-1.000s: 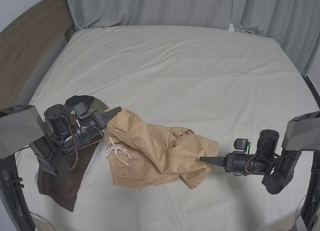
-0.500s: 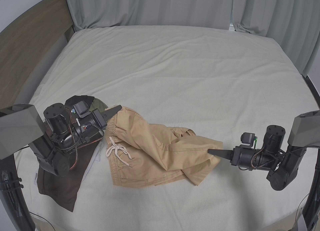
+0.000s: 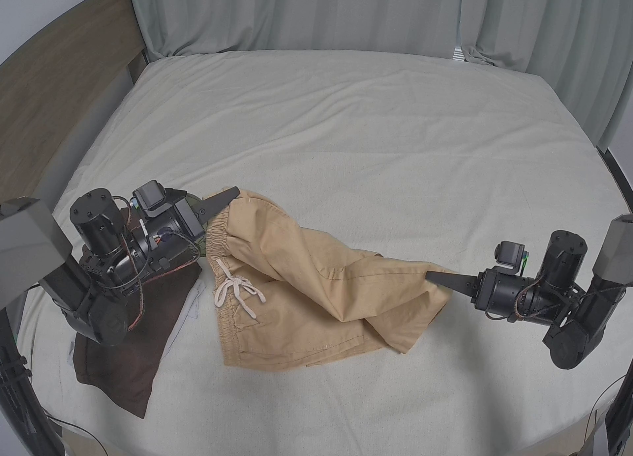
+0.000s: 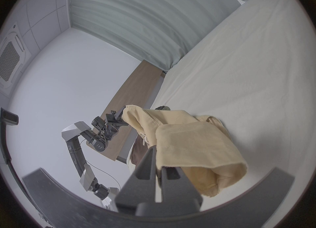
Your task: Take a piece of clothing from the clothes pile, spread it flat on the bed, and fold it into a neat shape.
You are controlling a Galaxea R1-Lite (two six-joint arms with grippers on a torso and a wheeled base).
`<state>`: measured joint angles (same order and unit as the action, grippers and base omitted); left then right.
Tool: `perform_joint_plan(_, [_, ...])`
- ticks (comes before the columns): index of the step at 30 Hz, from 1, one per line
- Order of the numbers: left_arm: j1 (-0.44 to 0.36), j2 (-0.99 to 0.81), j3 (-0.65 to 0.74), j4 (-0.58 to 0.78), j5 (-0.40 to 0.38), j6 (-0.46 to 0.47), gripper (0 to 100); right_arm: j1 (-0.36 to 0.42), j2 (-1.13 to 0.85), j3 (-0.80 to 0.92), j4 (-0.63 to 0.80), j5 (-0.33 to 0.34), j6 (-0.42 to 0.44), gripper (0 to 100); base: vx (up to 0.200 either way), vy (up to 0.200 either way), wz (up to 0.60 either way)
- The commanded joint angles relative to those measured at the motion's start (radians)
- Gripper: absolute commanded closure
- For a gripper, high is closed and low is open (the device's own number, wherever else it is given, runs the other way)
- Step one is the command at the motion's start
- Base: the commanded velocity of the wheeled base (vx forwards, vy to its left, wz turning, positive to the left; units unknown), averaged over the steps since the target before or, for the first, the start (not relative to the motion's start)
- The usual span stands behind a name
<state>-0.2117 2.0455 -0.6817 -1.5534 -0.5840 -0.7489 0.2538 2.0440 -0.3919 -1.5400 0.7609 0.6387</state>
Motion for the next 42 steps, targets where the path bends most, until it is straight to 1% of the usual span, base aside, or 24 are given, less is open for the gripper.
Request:
perform_joint_plan(1, [-0.012,-0.044,0.004,-0.001,0.0,0.003,100,-0.008,-0.064,0.001,0.001,0.002,0.004,100,0.0,0.0,0.0])
perform_joint_plan(7, [-0.012,-0.084,0.01,-0.001,0.0,0.008,100,-0.01,-0.105,0.001,0.001,0.002,0.007,100,0.0,0.0,0.0])
perform_joint_plan(16, [-0.011,-0.105,0.017,-0.001,-0.01,0.065,100,-0.011,-0.151,-0.001,0.001,0.0,0.019,100,0.0,0.0,0.0])
perform_joint_plan(18, [-0.005,-0.105,0.022,-0.001,-0.023,0.091,100,-0.013,-0.162,-0.004,0.001,-0.002,0.019,100,0.0,0.0,0.0])
perform_joint_plan(27, [0.005,-0.097,0.019,-0.001,-0.028,0.221,100,-0.05,-0.209,-0.018,0.001,-0.002,0.018,100,0.0,0.0,0.0])
perform_joint_plan(35, [0.025,-0.096,0.01,-0.001,-0.048,0.281,100,-0.076,-0.214,-0.038,0.0,-0.002,0.016,100,0.0,0.0,0.0])
perform_joint_plan(37, [0.046,-0.09,0.005,0.001,-0.054,0.307,100,-0.088,-0.214,-0.045,0.0,-0.002,0.016,100,0.0,0.0,0.0])
perform_joint_plan(41, [0.051,-0.079,-0.002,0.001,-0.063,0.322,100,-0.094,-0.214,-0.054,0.0,-0.005,0.016,100,0.0,0.0,0.0])
perform_joint_plan(42, [0.063,-0.077,-0.004,0.001,-0.063,0.322,100,-0.108,-0.214,-0.062,0.0,-0.005,0.015,100,0.0,0.0,0.0])
